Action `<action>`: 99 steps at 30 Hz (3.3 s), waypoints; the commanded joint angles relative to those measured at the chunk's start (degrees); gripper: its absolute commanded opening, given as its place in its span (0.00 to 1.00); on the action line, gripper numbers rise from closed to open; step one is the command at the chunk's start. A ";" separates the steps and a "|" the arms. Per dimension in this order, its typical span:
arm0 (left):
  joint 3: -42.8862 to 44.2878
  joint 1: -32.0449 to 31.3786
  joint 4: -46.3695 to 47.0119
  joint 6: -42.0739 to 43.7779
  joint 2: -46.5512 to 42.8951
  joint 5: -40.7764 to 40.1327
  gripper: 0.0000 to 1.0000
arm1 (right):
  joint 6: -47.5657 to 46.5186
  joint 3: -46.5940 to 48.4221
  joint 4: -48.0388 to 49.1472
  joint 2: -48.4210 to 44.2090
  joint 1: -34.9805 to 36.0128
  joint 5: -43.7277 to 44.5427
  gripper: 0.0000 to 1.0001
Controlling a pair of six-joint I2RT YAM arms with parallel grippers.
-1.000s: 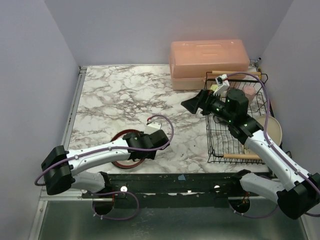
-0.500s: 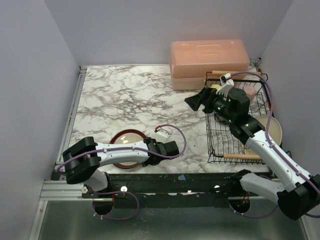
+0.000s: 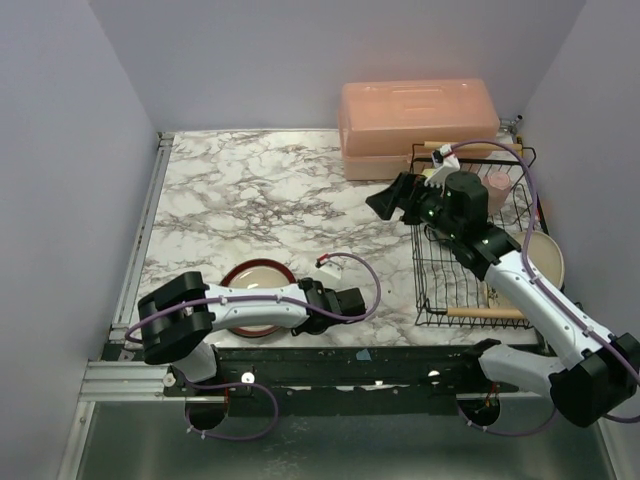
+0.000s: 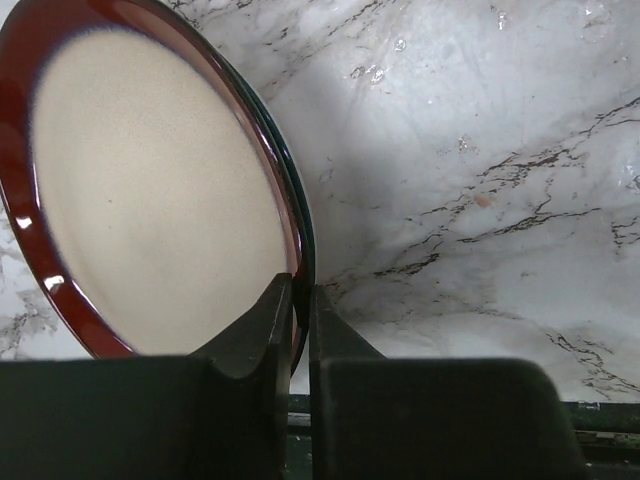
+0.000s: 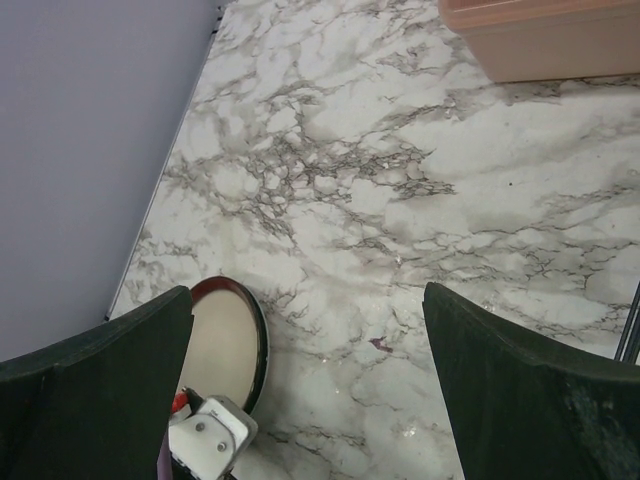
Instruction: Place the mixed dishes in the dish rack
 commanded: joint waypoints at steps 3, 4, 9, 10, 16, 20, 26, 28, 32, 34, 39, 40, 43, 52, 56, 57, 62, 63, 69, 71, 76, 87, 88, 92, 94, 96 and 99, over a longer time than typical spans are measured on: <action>0.61 -0.41 -1.89 -0.35 -4.78 -2.22 0.00 | -0.47 3.43 -0.88 1.59 0.08 0.82 1.00; 0.54 -0.44 -1.91 -0.30 -5.64 -2.17 0.00 | -0.23 3.70 -1.19 1.78 0.17 1.10 0.99; -0.49 -0.52 -1.71 0.58 -11.76 -2.38 0.00 | 2.44 6.06 -5.67 2.72 0.15 7.65 1.00; -0.86 -0.50 -1.34 0.89 -13.36 -2.42 0.00 | 3.05 6.72 -6.74 3.04 0.14 8.89 1.00; -4.19 -0.52 1.06 1.29 -22.98 -2.91 0.00 | 6.62 11.60 -11.33 7.68 0.30 10.39 1.00; -7.46 -0.48 3.18 2.09 -29.90 -3.37 0.00 | 9.77 13.07 -10.35 10.26 2.46 8.74 0.99; -12.09 -0.48 6.52 4.99 -37.75 -2.90 0.00 | 14.41 16.50 -8.44 15.26 9.97 9.32 1.00; -13.19 -0.48 7.25 5.64 -39.47 -2.53 0.00 | 16.73 17.95 -8.11 18.09 12.51 9.34 1.00; -14.52 -0.49 7.55 6.04 -41.52 -2.48 0.00 | 21.78 21.81 -9.47 25.24 16.84 8.85 0.99; -15.00 -0.52 7.79 6.35 -42.24 -2.49 0.00 | 23.95 22.54 -8.82 27.85 18.88 8.75 1.00; -15.38 -0.49 7.75 6.58 -43.44 -2.39 0.00 | 26.76 22.93 -6.27 32.88 23.48 5.35 1.00; -15.32 -0.48 7.70 6.62 -43.69 -2.40 0.00 | 27.20 22.77 -6.16 33.72 23.99 5.12 0.99; -15.38 -0.48 7.67 7.03 -44.39 -2.30 0.00 | 28.81 20.91 -3.72 34.71 25.18 4.18 0.99; -14.81 -0.49 8.29 8.36 -44.60 -2.34 0.00 | 31.68 18.48 1.28 38.44 29.23 0.85 0.86; -14.46 -0.48 8.02 8.14 -44.16 -2.08 0.00 | 32.51 17.22 2.87 39.35 30.54 -0.31 0.82; -14.50 -0.48 7.98 7.97 -44.12 -2.03 0.00 | 32.48 16.90 3.07 39.43 30.88 -0.16 0.81; -14.42 -0.48 8.12 7.65 -44.16 -2.00 0.00 | 33.16 15.32 4.41 40.11 31.86 -1.23 0.80; -14.34 -0.48 8.11 7.65 -44.07 -2.00 0.00 | 33.24 15.18 4.82 40.37 31.97 -1.71 0.80; -13.98 -0.48 7.78 8.01 -43.89 -1.90 0.00 | 34.38 14.14 7.99 41.17 33.60 -2.07 0.75; -13.98 -0.52 7.67 8.00 -43.94 -1.77 0.00 | 35.21 13.71 9.11 41.83 33.80 -2.75 0.73; -13.75 -0.48 7.44 7.74 -43.54 -1.40 0.00 | 36.47 13.24 11.30 43.39 34.33 -4.52 0.60; -12.40 -0.48 7.58 8.01 -42.79 0.13 0.00 | 37.88 11.48 12.18 43.18 34.56 -1.91 0.34; -12.31 -0.48 7.59 8.01 -42.83 0.43 0.00 | 37.88 11.47 12.35 43.24 34.57 -2.11 0.31; -11.92 -0.48 7.36 8.36 -42.87 1.15 0.04 | 37.89 11.60 12.49 43.05 34.56 -1.97 0.23; -11.49 -0.48 6.63 8.06 -42.87 1.37 0.07 | 37.88 11.41 12.34 42.76 34.58 -1.55 0.17; -10.93 -0.48 6.10 7.67 -43.18 1.72 0.12 | 37.88 10.92 12.36 42.24 34.62 -1.02 0.13; -9.95 -0.50 5.83 7.48 -44.20 2.02 0.20 | 37.80 10.29 12.40 41.29 34.55 -0.37 0.07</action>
